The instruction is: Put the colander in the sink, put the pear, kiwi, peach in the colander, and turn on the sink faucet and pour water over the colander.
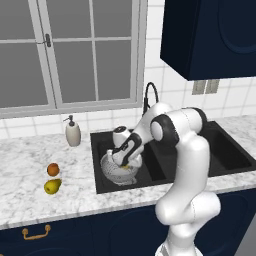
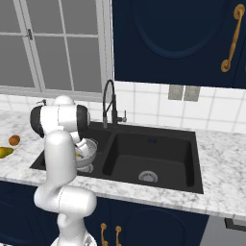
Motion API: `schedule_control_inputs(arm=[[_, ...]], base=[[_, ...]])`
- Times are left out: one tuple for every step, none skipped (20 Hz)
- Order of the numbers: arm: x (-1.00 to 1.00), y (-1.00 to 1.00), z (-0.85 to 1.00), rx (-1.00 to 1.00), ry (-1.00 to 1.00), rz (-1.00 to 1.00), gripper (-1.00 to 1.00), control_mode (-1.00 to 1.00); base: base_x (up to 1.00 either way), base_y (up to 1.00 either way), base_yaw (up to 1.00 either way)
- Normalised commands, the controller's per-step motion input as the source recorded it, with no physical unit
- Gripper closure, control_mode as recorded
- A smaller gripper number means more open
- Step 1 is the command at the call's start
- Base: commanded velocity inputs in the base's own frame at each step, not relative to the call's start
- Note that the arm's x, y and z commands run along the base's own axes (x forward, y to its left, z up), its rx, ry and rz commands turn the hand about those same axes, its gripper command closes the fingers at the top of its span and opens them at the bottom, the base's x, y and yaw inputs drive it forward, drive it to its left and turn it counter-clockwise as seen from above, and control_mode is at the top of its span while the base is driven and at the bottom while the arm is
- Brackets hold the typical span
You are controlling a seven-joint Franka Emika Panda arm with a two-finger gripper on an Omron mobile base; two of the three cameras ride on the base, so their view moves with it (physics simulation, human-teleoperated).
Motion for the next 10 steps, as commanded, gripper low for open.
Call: schedule_control_inputs(arm=[[0.0,-0.09,-0.26,0.0,0.0,-0.07,1.0,-1.0],[0.0,-0.02,-0.22,0.01,0.0,-0.05,1.0,-1.0],[0.0,0.0,-0.17,0.02,0.0,-0.04,1.0,-1.0],[0.0,0.0,-0.1,0.04,0.0,-0.03,-1.0,-1.0],[0.0,0.0,-0.04,0.05,0.0,-0.02,-1.0,-1.0],[0.0,0.0,0.0,0.05,0.0,-0.02,-1.0,-1.0],[0.0,0.0,0.0,0.06,0.0,-0.01,-1.0,-1.0],[0.0,0.0,0.0,0.06,0.0,-0.01,-1.0,-1.0],[0.0,0.0,0.0,0.06,0.0,-0.01,-1.0,-1.0],[0.0,0.0,0.0,0.06,0.0,0.0,-1.0,-1.0]], base=[[0.0,0.0,0.0],[0.0,0.0,0.0],[0.0,0.0,0.0],[0.0,0.0,0.0],[0.0,0.0,0.0],[0.0,0.0,0.0],[0.0,0.0,0.0],[0.0,0.0,0.0],[0.0,0.0,0.0],[0.0,0.0,0.0]])
